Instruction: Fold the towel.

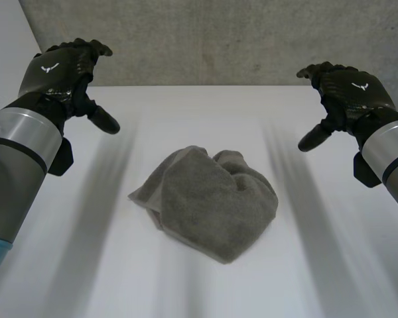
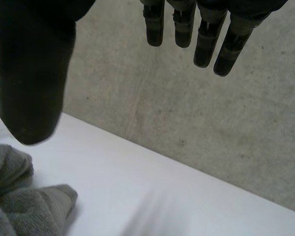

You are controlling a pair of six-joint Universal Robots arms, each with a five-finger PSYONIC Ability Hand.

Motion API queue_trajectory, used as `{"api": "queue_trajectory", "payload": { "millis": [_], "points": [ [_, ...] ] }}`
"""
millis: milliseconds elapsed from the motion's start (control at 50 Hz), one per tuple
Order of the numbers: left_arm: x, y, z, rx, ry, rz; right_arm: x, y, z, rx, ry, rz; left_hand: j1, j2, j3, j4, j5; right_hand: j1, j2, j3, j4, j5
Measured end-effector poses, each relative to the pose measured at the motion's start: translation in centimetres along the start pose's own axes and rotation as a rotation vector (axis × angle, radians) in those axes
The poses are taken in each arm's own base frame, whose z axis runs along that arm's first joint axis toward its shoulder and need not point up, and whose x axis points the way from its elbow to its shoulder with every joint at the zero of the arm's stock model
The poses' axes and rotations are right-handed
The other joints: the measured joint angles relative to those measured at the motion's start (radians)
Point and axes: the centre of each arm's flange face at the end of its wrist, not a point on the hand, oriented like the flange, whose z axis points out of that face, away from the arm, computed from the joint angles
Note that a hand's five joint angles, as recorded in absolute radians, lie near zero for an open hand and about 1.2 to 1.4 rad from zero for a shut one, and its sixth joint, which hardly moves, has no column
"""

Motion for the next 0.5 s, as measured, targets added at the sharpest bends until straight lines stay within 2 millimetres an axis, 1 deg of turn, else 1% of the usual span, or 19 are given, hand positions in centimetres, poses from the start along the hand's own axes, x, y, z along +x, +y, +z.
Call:
{"api": "queue_trajectory", "payload": {
  "millis": [20, 60, 100, 120, 180, 200, 220, 280, 380, 500],
  "points": [
    [0.0, 0.0, 0.0, 0.002, -0.003, -0.003, 0.1, 0.1, 0.1, -0.002, 0.001, 0.0, 0.027, 0.027, 0.0, 0.0, 0.019, 0.001, 0.0, 0.0, 0.0, 0.0],
    [-0.1, 0.0, 0.1, 0.01, -0.012, -0.014, 0.6, 0.3, 0.2, -0.011, 0.004, 0.001, 0.18, 0.189, 0.0, 0.0, 0.172, 0.11, 0.114, 0.0, 0.0, 0.104],
    [-0.1, -0.1, 0.1, 0.015, -0.016, -0.02, 0.8, 0.5, 0.3, -0.015, 0.005, 0.002, 0.221, 0.228, 0.0, 0.0, 0.216, 0.186, 0.204, 0.0, 0.0, 0.194],
    [-0.1, -0.1, 0.1, 0.015, -0.016, -0.021, 0.8, 0.5, 0.3, -0.015, 0.005, 0.002, 0.221, 0.229, 0.0, 0.0, 0.216, 0.193, 0.213, 0.0, 0.0, 0.205],
    [0.0, 0.0, 0.1, 0.013, -0.013, -0.023, 0.9, 0.4, 0.3, -0.013, 0.002, 0.002, 0.143, 0.147, 0.0, 0.0, 0.117, 0.166, 0.174, 0.0, 0.0, 0.153],
    [0.0, 0.1, 0.0, 0.008, -0.007, -0.023, 0.9, 0.3, 0.3, -0.009, -0.001, 0.001, 0.044, 0.045, 0.0, 0.0, 0.014, 0.071, 0.065, 0.0, 0.0, 0.047],
    [0.1, 0.2, 0.0, 0.004, -0.001, -0.023, 0.9, 0.2, 0.3, -0.007, -0.002, 0.001, 0.005, 0.006, 0.0, 0.0, -0.021, 0.042, 0.032, 0.0, 0.0, 0.008],
    [0.3, 0.7, 0.0, -0.014, 0.027, -0.023, 0.7, 0.0, 0.2, 0.0, -0.009, -0.001, -0.015, -0.012, 0.0, 0.0, -0.033, -0.001, -0.002, 0.0, 0.0, -0.003],
    [0.5, 1.2, 0.1, -0.034, 0.063, -0.025, 0.6, -0.2, 0.1, 0.005, -0.015, -0.007, -0.015, -0.012, 0.0, 0.0, -0.033, -0.002, -0.002, 0.0, 0.0, -0.003],
    [0.5, 1.2, 0.0, -0.037, 0.082, -0.022, 0.5, -0.3, 0.0, -0.003, -0.022, -0.013, -0.015, -0.012, 0.0, 0.0, -0.033, -0.002, -0.002, 0.0, 0.0, -0.003]
  ]
}}
